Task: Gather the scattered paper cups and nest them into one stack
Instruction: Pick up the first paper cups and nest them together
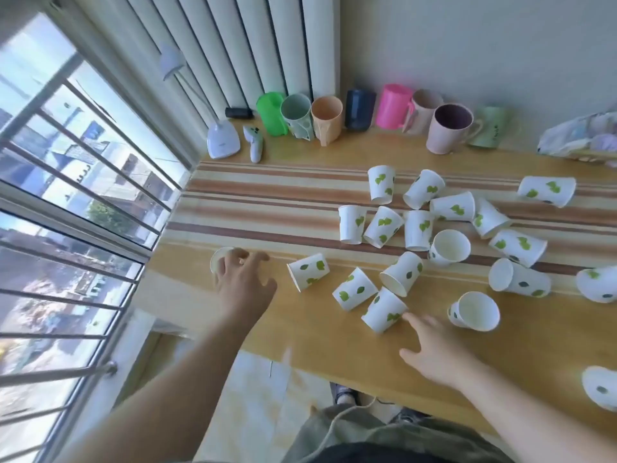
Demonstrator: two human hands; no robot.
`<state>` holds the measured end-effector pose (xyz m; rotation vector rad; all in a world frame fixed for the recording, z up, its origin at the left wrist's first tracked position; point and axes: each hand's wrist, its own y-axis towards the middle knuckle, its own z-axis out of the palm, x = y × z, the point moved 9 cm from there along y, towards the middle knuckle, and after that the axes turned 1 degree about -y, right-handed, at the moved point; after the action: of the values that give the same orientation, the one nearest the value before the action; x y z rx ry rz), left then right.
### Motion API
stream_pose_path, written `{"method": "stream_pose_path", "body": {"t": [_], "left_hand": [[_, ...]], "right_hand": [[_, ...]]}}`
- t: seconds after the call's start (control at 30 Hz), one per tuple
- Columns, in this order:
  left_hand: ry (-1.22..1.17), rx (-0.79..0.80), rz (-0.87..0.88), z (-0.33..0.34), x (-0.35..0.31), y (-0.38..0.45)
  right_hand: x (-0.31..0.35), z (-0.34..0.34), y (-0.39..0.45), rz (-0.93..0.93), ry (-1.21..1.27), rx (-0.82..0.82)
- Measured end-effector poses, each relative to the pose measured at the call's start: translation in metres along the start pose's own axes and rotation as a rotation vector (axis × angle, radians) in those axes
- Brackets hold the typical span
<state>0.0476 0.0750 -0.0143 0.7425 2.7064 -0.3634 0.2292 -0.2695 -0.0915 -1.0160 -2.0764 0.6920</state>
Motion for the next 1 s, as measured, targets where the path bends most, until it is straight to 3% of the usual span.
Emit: {"method": "stream_pose_path", "body": {"t": [0.07,0.2,0.27,0.4,0.53,0.6,0.73,0.8,1.0], "left_hand": [[0.085,-0.043,-0.038,-0.017,0.015,0.021],[0.212,0.302,-0.133,0.007,0.054,0.05],[0.162,0.387,-0.134,0.017,0.062,0.044],[0.183,0.15,-0.048,-0.011,0.03,0.032],[-0.056,-0.09,0.317,-0.031,-0.088,-0.011],[-0.188,0.037,0.523,-0.002,-0.15,-0.051],[-0.092,0.436,0.813,0.101,-0.228,-0.133],[-0.014,0.528,0.856,0.146,-0.242,-0.155],[0.09,0.581,0.786,0.207,-0.244,-0.163]], "right_hand": [[-0.002,0.002,0.002,0.024,0.033,0.007],[-0.011,0.015,0.004,0.073,0.013,0.047],[-0.017,0.018,0.005,0.084,0.02,0.042],[-0.029,0.018,0.003,0.068,0.055,0.031],[-0.043,0.017,-0.003,0.06,0.072,0.026],[-0.053,0.017,-0.008,0.069,0.086,0.026],[-0.091,0.019,-0.028,0.13,0.125,0.004],[-0.119,0.021,-0.04,0.18,0.131,-0.019],[-0.166,0.025,-0.068,0.233,0.157,-0.066]]}}
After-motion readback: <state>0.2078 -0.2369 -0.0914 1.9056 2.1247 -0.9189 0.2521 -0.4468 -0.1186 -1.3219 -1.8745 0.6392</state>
